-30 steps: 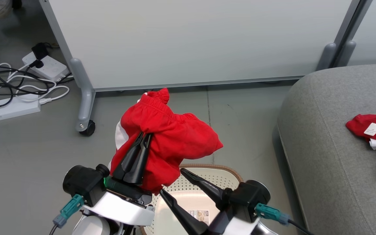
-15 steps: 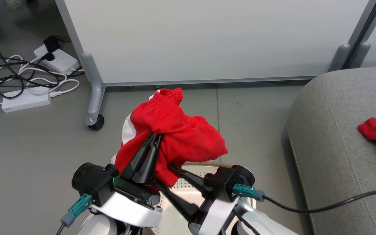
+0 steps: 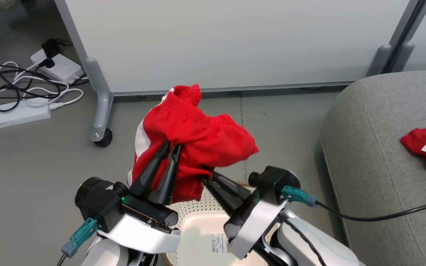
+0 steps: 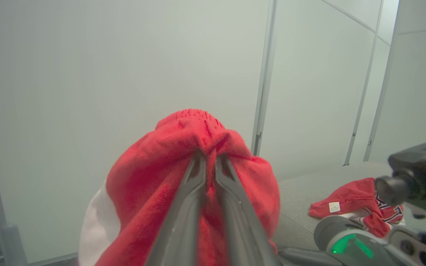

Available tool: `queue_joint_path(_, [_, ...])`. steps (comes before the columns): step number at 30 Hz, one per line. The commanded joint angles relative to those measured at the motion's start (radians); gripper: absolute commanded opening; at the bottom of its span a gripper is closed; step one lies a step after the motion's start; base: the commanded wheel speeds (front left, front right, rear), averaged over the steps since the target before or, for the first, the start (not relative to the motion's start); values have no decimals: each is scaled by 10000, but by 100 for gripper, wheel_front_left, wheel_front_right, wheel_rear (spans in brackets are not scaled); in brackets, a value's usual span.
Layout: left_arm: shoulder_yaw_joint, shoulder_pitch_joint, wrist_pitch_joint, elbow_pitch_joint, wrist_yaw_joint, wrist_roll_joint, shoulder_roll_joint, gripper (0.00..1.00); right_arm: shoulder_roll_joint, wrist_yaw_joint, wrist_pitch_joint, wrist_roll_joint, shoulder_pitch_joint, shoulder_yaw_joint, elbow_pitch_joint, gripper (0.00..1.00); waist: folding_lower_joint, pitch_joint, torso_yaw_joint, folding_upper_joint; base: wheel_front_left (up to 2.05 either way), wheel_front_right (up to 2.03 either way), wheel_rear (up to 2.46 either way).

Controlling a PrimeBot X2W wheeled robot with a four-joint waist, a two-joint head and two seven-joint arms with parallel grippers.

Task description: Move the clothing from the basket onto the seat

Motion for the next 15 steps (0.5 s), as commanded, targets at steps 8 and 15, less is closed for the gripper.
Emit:
queue_joint_path(8, [-281,-16,20,-50,-200,426,373,100,-61,6,-241,-220,-88,-1263,533,0,0,-7,-300,0,0,0,0])
queue_joint_path(15, [-1464,-81,428,256,-466,650,836,100,-126,6,-316,-486,240,-2482,958,0,0,112,-526,0,0,0,0])
